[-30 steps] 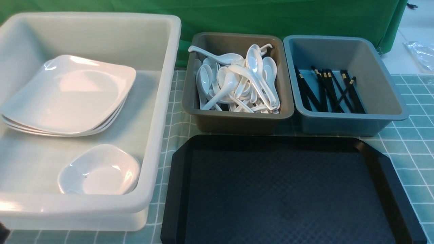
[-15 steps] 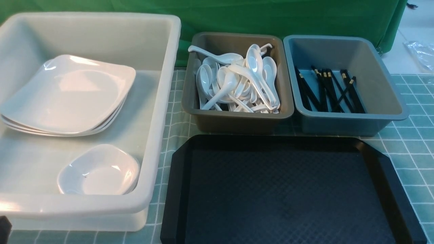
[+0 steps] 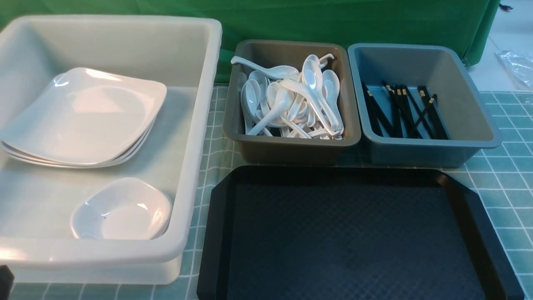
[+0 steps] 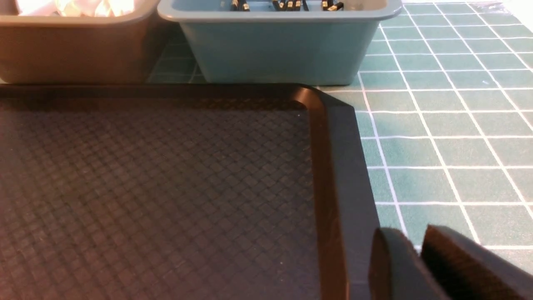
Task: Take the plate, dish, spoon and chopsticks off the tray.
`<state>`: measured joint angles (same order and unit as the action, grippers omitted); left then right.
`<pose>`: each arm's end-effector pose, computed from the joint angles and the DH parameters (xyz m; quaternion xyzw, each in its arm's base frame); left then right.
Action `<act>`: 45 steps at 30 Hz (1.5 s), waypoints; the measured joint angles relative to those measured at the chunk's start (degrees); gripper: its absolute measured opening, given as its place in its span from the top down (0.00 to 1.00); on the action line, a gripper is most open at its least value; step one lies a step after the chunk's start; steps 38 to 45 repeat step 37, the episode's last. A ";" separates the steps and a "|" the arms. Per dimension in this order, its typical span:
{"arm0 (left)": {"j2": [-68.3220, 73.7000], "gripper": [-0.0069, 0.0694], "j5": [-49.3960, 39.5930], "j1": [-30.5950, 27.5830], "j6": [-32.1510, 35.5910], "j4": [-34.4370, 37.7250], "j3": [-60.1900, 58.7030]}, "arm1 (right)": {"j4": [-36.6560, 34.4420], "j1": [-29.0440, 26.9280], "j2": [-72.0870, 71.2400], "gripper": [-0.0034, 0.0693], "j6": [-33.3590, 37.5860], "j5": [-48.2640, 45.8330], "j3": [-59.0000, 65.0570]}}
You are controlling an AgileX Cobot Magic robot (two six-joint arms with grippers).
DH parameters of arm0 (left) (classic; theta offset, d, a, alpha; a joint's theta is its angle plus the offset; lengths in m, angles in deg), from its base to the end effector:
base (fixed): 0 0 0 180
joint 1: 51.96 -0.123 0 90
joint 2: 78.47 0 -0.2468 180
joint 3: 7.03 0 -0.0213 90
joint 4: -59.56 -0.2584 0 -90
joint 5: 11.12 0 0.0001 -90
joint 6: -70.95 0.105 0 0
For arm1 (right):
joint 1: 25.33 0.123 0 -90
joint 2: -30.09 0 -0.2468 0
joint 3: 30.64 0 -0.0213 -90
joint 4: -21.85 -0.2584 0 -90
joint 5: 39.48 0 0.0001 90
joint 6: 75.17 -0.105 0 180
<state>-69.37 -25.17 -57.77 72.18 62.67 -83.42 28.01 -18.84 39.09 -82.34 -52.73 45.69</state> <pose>0.1153 0.0103 0.1861 -0.0463 0.7619 0.0176 0.6458 0.1154 0.0105 0.1883 -0.0271 0.7571 0.0343 0.6518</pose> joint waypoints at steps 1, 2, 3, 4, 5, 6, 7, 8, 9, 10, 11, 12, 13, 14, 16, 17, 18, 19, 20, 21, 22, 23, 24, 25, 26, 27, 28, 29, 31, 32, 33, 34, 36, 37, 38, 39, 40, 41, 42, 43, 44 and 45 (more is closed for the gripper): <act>0.00 0.89 0.00 0.00 -0.18 0.00 0.00 | 0.00 0.00 0.00 0.74 0.00 0.00 0.00; 0.00 0.89 0.00 0.00 -0.18 0.00 0.00 | 0.00 0.00 0.00 0.74 0.00 0.00 0.00; 0.00 0.89 0.00 0.00 -0.18 0.00 0.00 | 0.00 0.00 0.00 0.74 0.00 0.00 0.00; 0.00 0.89 0.00 0.00 -0.12 0.00 0.00 | 0.00 0.00 0.00 0.74 0.00 0.00 0.00; 0.00 0.89 0.00 0.00 -0.12 0.00 0.00 | 0.00 0.00 0.00 0.73 0.00 0.00 0.00; 0.00 0.89 0.00 0.00 -0.12 0.00 0.00 | 0.00 0.00 0.00 0.73 0.00 0.00 0.00; 0.00 0.89 0.00 0.00 -0.12 0.00 0.00 | 0.00 0.00 0.00 0.73 0.00 0.00 0.00; 0.00 0.89 0.00 0.00 -0.12 0.00 0.00 | 0.00 0.00 0.00 0.73 0.00 0.00 0.00; 0.00 0.89 0.00 0.00 -0.12 0.00 0.00 | 0.00 0.00 0.00 0.73 0.00 0.00 0.00; 0.00 0.89 0.00 0.00 -0.12 0.00 0.00 | 0.00 0.00 0.00 0.73 0.00 0.00 0.00; 0.00 0.89 0.00 0.00 -0.12 0.00 0.00 | 0.00 0.00 0.00 0.72 0.00 0.00 0.00; 0.00 0.89 0.00 0.00 -0.12 0.00 0.00 | 0.00 0.00 0.00 0.72 0.00 0.00 0.00; 0.00 0.89 0.00 0.00 -0.12 0.00 0.00 | 0.00 0.00 0.00 0.71 0.00 0.00 0.00; 0.00 0.89 0.00 0.00 -0.12 0.00 0.00 | 0.00 0.00 0.00 0.71 0.00 0.00 0.00; 0.00 0.89 0.00 0.00 -0.12 0.00 0.00 | 0.00 0.00 0.00 0.70 0.00 0.00 0.00; 0.00 0.89 0.00 0.00 -0.12 0.00 0.00 | 0.00 0.00 0.00 0.70 0.00 0.00 0.00; 0.00 0.89 0.00 0.00 -0.12 0.00 0.00 | 0.00 0.00 0.00 0.70 0.00 0.00 0.00; 0.00 0.89 0.00 0.00 -0.12 0.00 0.00 | 0.00 0.00 0.00 0.70 0.00 0.00 0.00; 0.00 0.89 0.00 0.00 -0.12 0.00 0.00 | 0.00 0.00 0.00 0.69 0.00 0.00 0.00; 0.00 0.89 0.00 0.00 -0.12 0.00 0.00 | 0.00 0.00 0.00 0.69 0.00 0.00 0.00; 0.00 0.89 0.00 0.00 -0.12 0.00 0.00 | 0.00 0.00 0.00 0.69 0.00 0.00 0.00; 0.00 0.89 0.00 0.00 -0.12 0.00 0.00 | 0.00 0.00 0.00 0.69 0.00 0.00 0.00; 0.00 0.89 0.00 0.00 -0.12 0.00 0.00 | 0.00 0.00 0.00 0.68 0.00 0.00 0.00; 0.00 0.89 0.00 0.00 -0.12 0.00 0.00 | 0.00 0.00 0.00 0.68 0.00 0.00 0.00; 0.00 0.89 0.00 0.00 -0.12 0.00 0.00 | 0.00 0.00 0.00 0.67 0.00 0.00 0.00; 0.00 0.89 0.00 0.00 -0.12 0.00 0.00 | 0.00 0.00 0.00 0.67 0.00 0.00 0.00; 0.00 0.89 0.00 0.00 -0.12 0.00 0.00 | 0.00 0.00 0.00 0.67 0.00 0.00 0.00; 0.00 0.89 0.00 0.00 -0.12 0.00 0.00 | 0.00 0.00 0.00 0.66 0.00 0.00 0.00; 0.00 0.89 0.00 0.00 -0.12 0.00 0.00 | 0.00 0.00 0.00 0.66 0.00 0.00 0.00; 0.00 0.89 0.00 0.00 -0.12 0.00 0.00 | 0.00 0.00 0.00 0.65 0.00 0.00 0.00; 0.00 0.89 0.00 0.00 -0.12 0.00 0.00 | 0.00 0.00 0.00 0.65 0.00 0.00 0.00; 0.00 0.89 0.00 0.00 0.01 0.00 0.00 | 0.00 0.00 0.00 0.64 0.00 0.00 0.00; 0.00 0.89 0.00 0.00 -0.05 0.00 0.00 | 0.00 0.00 0.00 0.63 0.00 0.00 0.00; 0.00 0.89 0.00 0.00 -0.05 0.00 0.00 | 0.00 0.00 0.00 0.63 0.00 0.00 0.00; 0.00 0.89 0.00 0.00 -0.05 0.00 0.00 | 0.00 0.00 0.00 0.63 0.00 0.00 0.00; 0.00 0.89 0.00 0.00 -0.05 0.00 0.00 | 0.00 0.00 0.00 0.63 0.00 0.00 0.00; 0.00 0.89 0.00 0.00 -0.05 0.00 0.00 | 0.00 0.00 0.00 0.63 0.00 0.00 0.00; 0.00 0.89 0.00 0.00 -0.05 0.00 0.00 | 0.00 0.00 0.00 0.63 0.00 0.00 0.00; 0.00 0.89 0.00 0.00 -0.05 0.00 0.00 | 0.00 0.00 0.00 0.63 0.00 0.00 0.00; 0.00 0.89 0.00 0.00 -0.05 0.00 0.00 | 0.00 0.00 0.00 0.63 0.00 0.00 0.00; 0.00 0.89 0.00 0.00 -0.05 0.00 0.00 | 0.00 0.00 0.00 0.63 0.00 0.00 0.00; 0.00 0.89 0.00 0.00 -0.05 0.00 0.00 | 0.00 0.00 0.00 0.63 0.00 0.00 0.00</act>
